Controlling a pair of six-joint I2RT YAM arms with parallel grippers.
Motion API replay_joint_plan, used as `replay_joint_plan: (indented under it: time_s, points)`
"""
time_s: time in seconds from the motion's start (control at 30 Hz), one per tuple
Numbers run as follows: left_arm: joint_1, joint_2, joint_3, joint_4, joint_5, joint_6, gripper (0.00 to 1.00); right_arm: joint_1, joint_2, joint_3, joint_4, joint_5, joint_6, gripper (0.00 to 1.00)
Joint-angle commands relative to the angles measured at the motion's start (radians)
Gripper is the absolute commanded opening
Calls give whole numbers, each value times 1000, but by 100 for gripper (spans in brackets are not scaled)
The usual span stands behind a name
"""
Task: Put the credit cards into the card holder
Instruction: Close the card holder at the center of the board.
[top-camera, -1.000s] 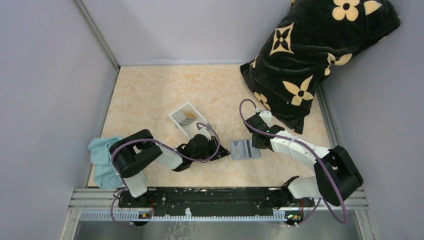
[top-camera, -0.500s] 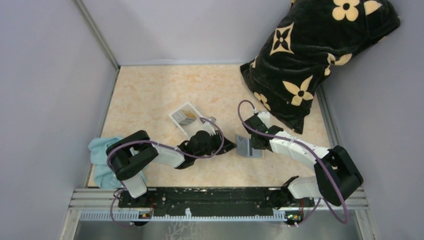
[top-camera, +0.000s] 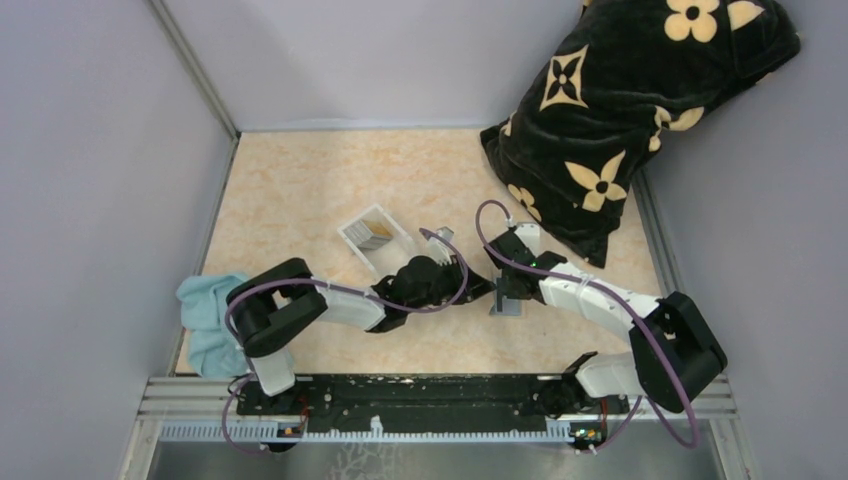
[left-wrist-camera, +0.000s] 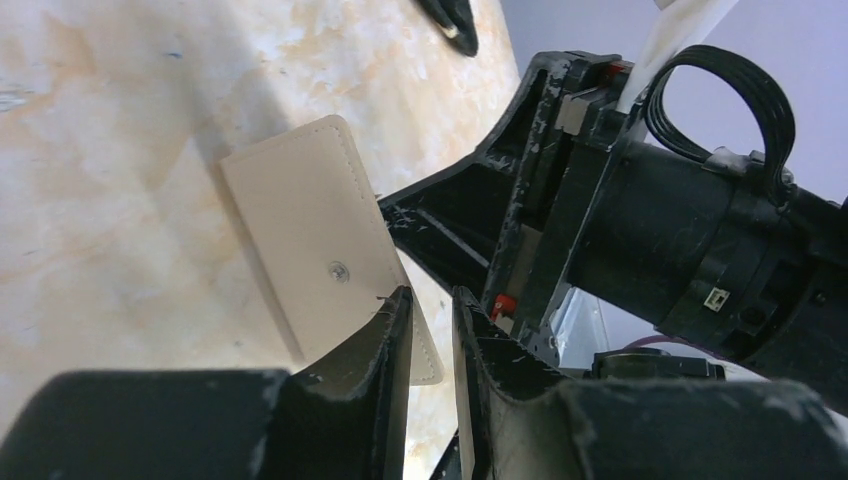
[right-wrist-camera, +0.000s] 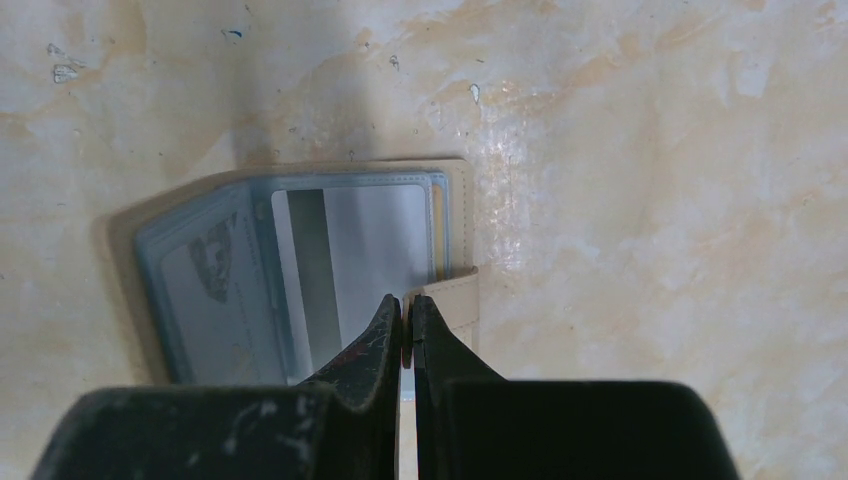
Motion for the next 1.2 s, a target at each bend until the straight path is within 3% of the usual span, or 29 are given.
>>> replay_joint_plan:
  time_s: [0.0, 0.57, 1.17]
  points:
    - [-24, 46, 66, 20, 18, 21, 28, 12, -53, 19, -9, 19, 27, 0]
    - [-79, 180, 157, 21, 18, -11, 28, -4, -125, -9, -87, 69, 91, 0]
    - [-112, 230, 193, -94, 10, -1, 28, -22, -177, -20, -130, 101, 130, 0]
